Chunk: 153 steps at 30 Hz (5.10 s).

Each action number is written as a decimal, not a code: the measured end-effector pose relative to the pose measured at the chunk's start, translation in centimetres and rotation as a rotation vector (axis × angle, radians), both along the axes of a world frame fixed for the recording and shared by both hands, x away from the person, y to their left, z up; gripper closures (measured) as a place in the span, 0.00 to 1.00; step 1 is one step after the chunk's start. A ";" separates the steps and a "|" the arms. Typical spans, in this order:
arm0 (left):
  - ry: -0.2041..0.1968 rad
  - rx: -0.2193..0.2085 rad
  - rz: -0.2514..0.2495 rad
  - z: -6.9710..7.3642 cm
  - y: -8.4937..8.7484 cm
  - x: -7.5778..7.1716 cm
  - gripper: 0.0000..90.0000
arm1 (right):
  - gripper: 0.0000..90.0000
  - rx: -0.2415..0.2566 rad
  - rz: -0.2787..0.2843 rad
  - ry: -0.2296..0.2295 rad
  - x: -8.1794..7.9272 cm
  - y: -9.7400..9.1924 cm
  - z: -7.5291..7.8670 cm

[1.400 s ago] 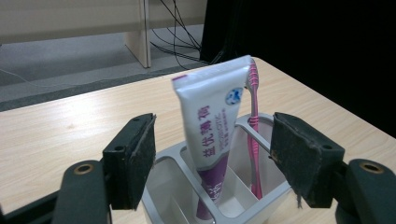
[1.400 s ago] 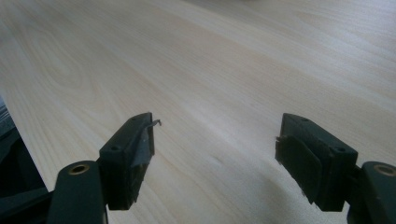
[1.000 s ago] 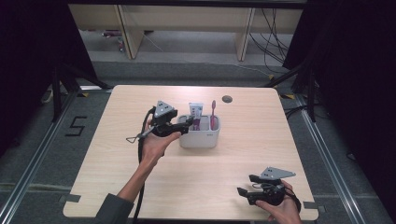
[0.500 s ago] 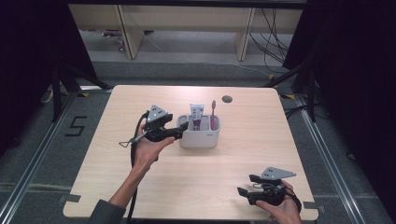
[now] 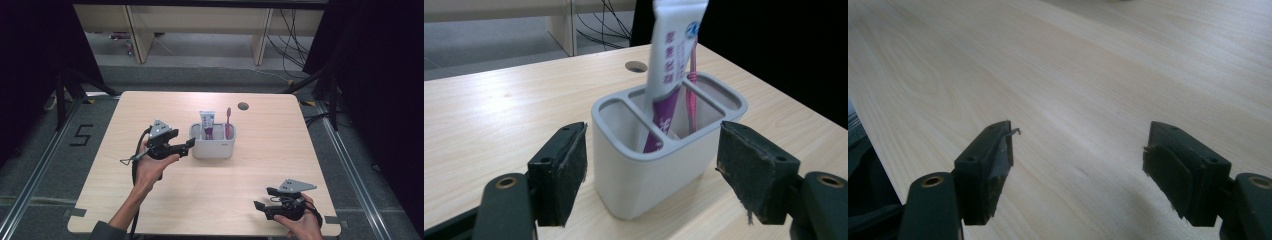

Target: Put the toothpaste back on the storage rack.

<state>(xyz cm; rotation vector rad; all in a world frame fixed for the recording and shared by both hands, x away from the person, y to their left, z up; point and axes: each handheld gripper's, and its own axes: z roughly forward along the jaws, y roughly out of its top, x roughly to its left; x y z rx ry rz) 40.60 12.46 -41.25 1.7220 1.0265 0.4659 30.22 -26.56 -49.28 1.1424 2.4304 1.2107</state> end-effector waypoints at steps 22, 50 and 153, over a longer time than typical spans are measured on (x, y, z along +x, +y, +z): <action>0.009 0.004 -0.002 -0.9 2.4 -1.3 0.26 | 0.31 0.009 -0.017 0.007 -0.2 -0.4 -0.1; 0.018 0.044 -0.041 -3.1 3.6 -3.1 0.22 | 0.31 0.004 -0.009 0.025 -0.2 -0.3 0.0; 0.111 0.286 -0.162 -9.2 6.2 -13.7 0.19 | 0.27 0.004 0.006 0.044 -0.3 0.5 -0.2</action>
